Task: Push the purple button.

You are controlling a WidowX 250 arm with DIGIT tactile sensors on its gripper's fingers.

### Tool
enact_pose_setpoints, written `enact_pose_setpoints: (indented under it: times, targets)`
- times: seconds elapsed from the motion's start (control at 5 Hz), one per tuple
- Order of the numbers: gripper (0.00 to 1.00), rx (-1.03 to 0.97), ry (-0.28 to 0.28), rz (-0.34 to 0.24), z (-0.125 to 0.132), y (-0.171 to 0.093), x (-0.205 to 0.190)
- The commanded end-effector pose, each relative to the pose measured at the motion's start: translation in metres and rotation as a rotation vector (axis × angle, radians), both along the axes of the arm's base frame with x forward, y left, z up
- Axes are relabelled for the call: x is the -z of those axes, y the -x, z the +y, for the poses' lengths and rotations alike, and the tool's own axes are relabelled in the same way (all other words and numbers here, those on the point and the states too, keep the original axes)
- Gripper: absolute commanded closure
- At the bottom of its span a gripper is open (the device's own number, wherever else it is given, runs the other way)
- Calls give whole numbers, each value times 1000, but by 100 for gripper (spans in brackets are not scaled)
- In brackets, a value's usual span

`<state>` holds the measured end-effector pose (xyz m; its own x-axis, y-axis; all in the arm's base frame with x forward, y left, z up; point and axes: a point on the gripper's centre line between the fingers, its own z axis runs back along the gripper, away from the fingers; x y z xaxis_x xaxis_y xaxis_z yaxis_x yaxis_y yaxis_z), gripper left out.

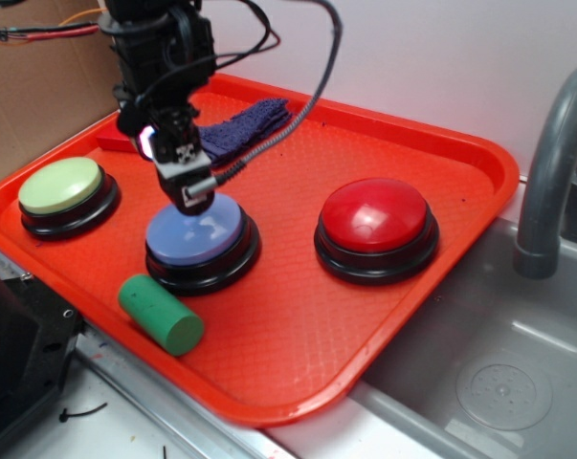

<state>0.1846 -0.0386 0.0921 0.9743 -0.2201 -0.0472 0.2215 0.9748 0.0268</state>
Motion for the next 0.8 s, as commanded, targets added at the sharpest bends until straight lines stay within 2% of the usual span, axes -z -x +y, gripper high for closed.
enact_pose_setpoints:
  times: [0.0, 0.6]
  targets:
    - [0, -5, -6, -71, -8, -9, -35]
    - [0, -6, 9, -104, -7, -8, -61]
